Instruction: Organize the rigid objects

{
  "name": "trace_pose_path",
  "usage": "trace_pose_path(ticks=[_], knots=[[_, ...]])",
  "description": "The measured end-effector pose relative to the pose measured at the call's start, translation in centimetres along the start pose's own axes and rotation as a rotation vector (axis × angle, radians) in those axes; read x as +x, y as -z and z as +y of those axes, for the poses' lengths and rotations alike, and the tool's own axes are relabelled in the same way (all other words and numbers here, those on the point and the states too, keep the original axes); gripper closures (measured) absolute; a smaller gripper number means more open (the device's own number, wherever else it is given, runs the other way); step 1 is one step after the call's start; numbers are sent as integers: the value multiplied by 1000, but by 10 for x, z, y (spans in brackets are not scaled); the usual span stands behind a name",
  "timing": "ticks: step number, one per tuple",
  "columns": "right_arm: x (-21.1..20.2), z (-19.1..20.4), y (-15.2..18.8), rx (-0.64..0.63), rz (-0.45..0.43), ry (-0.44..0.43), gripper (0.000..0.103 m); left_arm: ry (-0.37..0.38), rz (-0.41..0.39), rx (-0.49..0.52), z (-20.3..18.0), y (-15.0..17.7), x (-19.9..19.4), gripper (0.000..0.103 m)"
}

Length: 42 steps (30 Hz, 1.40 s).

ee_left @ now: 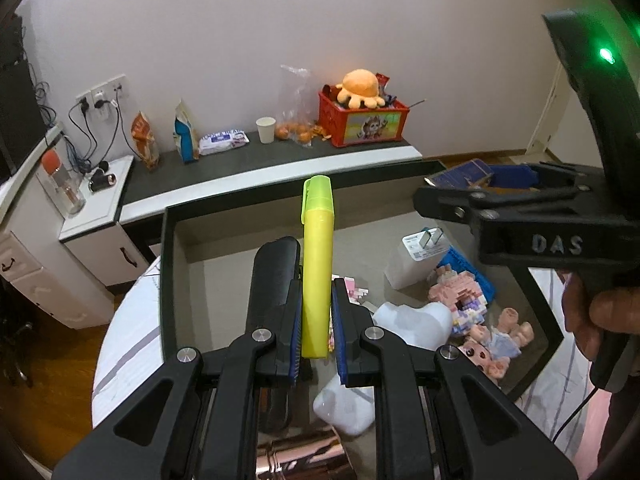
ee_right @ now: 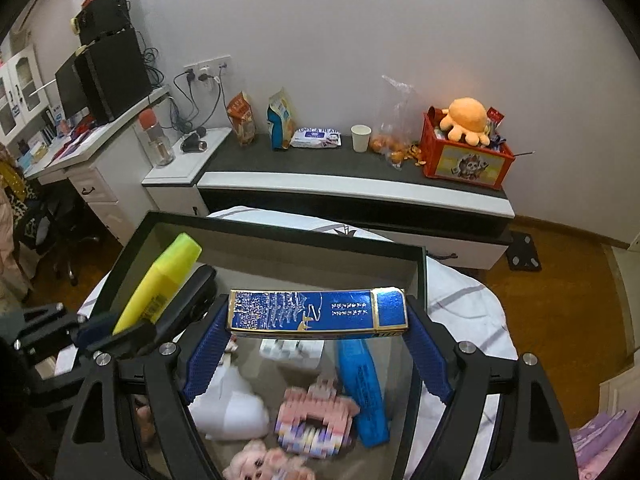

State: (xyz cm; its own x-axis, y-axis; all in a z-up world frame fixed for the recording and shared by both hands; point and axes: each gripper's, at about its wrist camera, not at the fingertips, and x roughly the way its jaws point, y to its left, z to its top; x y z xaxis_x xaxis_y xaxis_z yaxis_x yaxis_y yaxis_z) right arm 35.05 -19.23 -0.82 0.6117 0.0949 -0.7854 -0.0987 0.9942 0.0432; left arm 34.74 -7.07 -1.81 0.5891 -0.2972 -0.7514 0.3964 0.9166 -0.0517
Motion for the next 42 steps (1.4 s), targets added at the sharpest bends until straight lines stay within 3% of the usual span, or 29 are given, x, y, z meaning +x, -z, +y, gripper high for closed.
trace_pose_path(ticks=[14,16,18,20,24,27,42], knots=[[50,-7,-6,10,130,2,20,-28,46,36,-7,-2,18,88],[53,-8,-5,19,141,-10,19,-36,48,30,-6,-1,18,77],[52,-9,-4,26,140,-10,19,-48,37,18,-4,-1,16,38],[50,-7,-4,22,142,-13,14,-52,7,-1,-1,-1,10,19],[45,-6,-4,20,134,-17,8,-49,0,-15,1,-1,2,11],[36,-9,-4,54,107,-45,0,-72,-9,-26,2,0,-6,5],[-56,-15,12,186,-57,-214,0,-192,-103,-112,-2,20,-81,0]])
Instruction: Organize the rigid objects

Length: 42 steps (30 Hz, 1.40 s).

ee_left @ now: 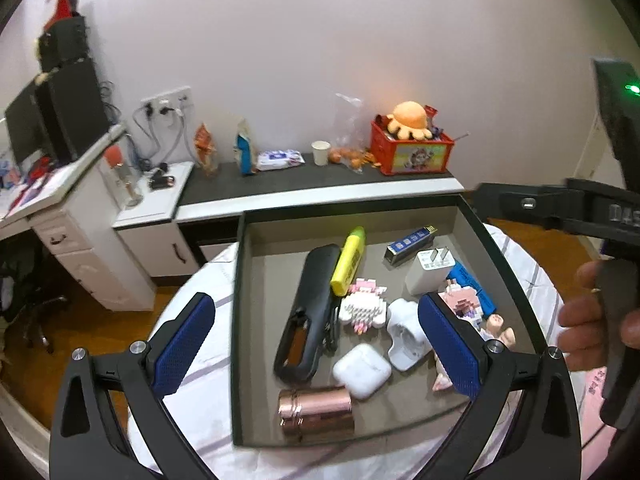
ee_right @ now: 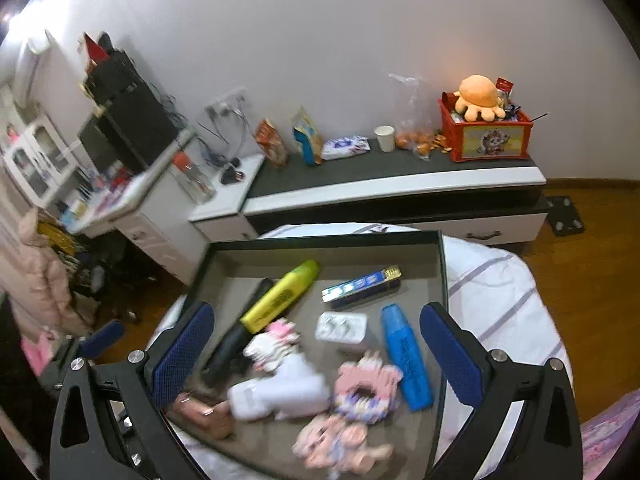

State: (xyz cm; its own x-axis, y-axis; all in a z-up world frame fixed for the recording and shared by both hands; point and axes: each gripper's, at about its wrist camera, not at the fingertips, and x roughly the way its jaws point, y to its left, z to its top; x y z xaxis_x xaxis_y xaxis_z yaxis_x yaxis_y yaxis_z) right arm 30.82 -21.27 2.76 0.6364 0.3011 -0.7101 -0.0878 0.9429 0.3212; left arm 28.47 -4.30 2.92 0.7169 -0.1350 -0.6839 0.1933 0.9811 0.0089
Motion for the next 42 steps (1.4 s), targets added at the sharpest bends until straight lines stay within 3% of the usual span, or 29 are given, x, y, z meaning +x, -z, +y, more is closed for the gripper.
trace_pose_path(ticks=[10,17,19,26,35,42], knots=[[-93,17,78,-49,-126,139,0,-36,-17,-49,5,45,-65,0],[-136,6,140,-6,-147,221,0,-37,2,-53,-6,94,-100,0],[-146,4,157,11,-154,236,0,-70,-8,-46,-13,107,-111,0],[-172,16,203,-30,-149,273,0,-88,-38,-73,-25,139,-146,0],[-189,36,236,-72,-184,287,0,-83,-88,-80,-35,161,-182,0],[-195,48,241,-96,-212,300,0,-104,-125,-70,-34,164,-197,0]])
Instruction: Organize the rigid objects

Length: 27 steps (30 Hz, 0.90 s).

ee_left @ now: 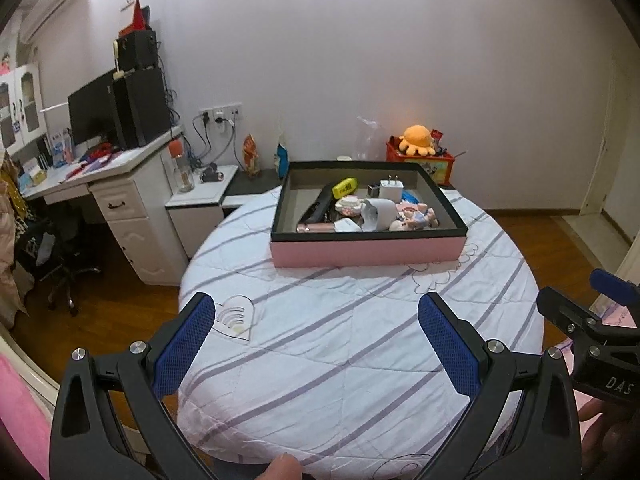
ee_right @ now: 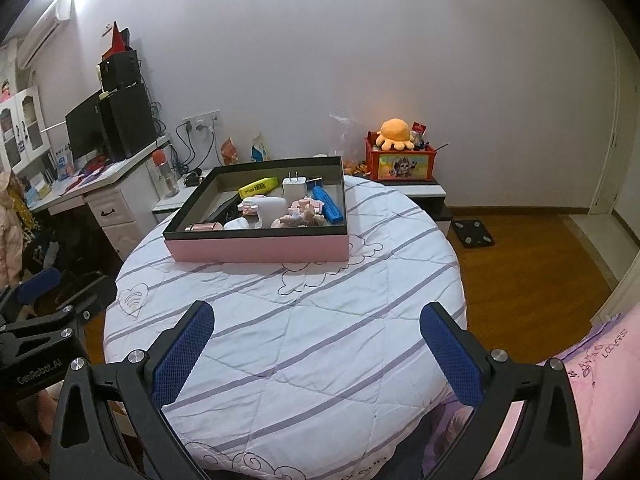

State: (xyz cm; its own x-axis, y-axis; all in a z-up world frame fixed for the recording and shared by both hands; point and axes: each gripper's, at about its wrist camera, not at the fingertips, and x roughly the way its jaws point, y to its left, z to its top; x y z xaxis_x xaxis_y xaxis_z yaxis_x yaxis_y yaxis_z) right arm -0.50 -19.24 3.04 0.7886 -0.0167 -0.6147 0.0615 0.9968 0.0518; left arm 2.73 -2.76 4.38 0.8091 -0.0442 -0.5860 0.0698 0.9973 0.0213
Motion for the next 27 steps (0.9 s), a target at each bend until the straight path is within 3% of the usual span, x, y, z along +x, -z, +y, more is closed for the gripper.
trace_pose_path(ticks=[16,27], knots=[[-31,8,12,-5,-43,10,0,-10,-64,-11,3,7,-37,0],[-36,11,12,-8,-54,-6,0,-19,-61,-33,8,10,-39,0]])
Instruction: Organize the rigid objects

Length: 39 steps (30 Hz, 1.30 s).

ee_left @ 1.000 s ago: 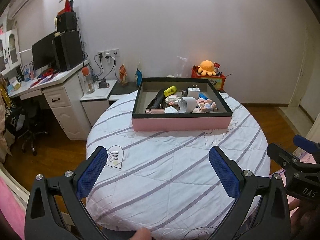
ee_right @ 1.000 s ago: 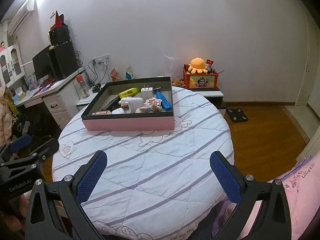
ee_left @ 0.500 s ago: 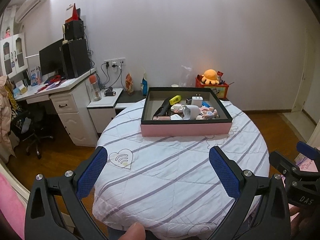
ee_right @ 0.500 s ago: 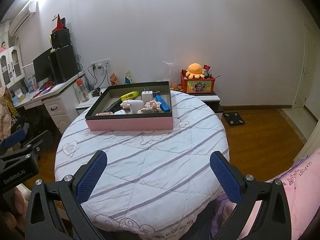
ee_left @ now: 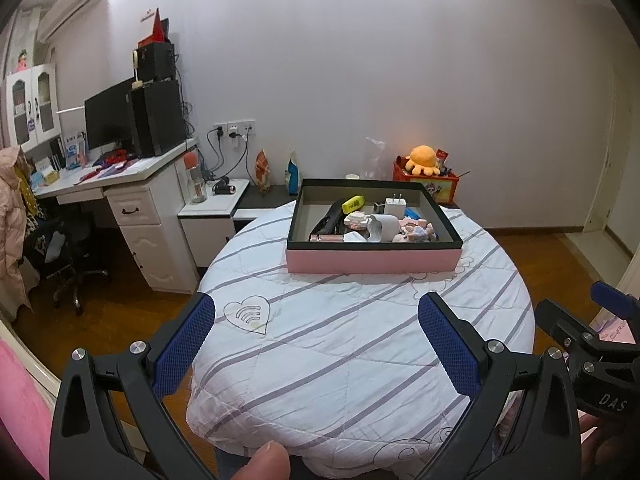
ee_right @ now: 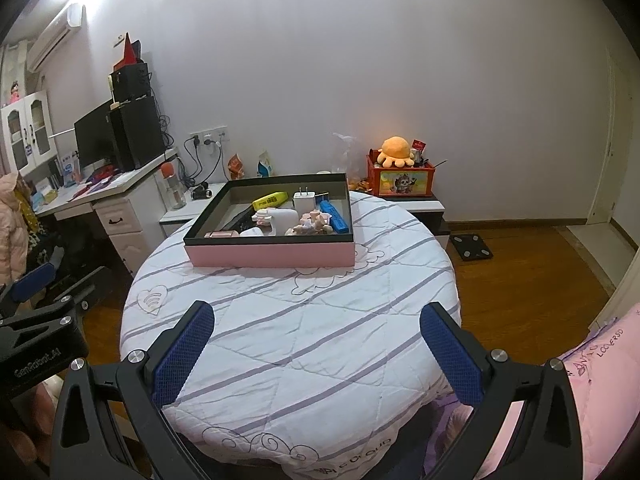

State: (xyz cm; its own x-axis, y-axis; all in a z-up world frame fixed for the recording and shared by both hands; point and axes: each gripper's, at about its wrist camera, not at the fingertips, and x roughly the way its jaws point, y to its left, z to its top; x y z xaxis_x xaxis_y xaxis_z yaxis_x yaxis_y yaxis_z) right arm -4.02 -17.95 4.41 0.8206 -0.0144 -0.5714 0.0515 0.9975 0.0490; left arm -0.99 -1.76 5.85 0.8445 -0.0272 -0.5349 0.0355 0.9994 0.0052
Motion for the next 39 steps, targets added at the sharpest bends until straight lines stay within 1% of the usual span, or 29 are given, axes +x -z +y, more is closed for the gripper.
trace_pose_path(ticks=[9,39], knots=[[0,1,0,-1,1,-1,0,-11,1,1,1,1,1,0],[5,3,0,3,8,0,0,14,33,14,-1,3,7,0]])
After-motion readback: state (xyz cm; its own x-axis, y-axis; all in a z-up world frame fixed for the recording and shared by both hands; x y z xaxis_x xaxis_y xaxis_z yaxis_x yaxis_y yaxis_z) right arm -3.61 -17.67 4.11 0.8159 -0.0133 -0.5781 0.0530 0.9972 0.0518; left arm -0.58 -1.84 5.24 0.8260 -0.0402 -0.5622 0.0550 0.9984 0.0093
